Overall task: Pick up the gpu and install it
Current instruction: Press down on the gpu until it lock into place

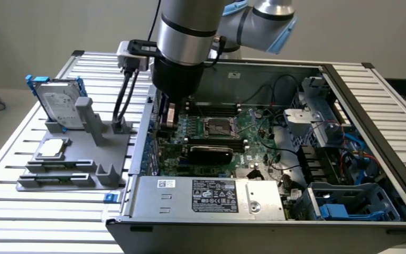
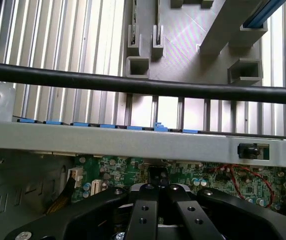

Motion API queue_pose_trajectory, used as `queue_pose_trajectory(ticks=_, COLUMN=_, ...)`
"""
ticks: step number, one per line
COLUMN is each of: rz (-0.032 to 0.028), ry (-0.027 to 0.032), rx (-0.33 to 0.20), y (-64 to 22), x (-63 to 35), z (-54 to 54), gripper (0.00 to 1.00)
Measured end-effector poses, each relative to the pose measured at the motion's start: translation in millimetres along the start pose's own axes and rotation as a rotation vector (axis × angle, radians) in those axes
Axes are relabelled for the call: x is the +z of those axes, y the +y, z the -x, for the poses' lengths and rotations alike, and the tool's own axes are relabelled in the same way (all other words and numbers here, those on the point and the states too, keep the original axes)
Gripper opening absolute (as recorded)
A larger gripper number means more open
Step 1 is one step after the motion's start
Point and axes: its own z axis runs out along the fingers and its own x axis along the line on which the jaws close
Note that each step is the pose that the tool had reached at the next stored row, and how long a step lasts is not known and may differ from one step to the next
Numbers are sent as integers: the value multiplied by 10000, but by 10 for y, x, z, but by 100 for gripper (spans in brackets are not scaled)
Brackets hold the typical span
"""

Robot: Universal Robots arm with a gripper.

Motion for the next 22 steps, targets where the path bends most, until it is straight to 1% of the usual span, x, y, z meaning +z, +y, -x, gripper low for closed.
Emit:
queue_pose_trajectory(ticks=3, rz=2, ry=11, rx=1, y=0, x=1, z=10, gripper=11)
queue_pose_trajectory(ticks=7, rz=10, ry=42, rx=7, y=1, x=1, z=16, gripper=11)
queue_pose_trajectory(ticks=12, rz=18, ry=150, rx=34, y=3, x=1, z=17, gripper=11)
queue_pose_trajectory(ticks=15, rz=24, ry=243, rx=55, y=5, x=2, z=17, gripper=11)
queue_pose_trajectory(ticks=17, rz=26, ry=288, rx=66, y=8, x=2, z=17, gripper=11)
queue_pose_trajectory(ticks=22, rz=32, ry=357, rx=82, y=10, x=2, z=23, gripper=11)
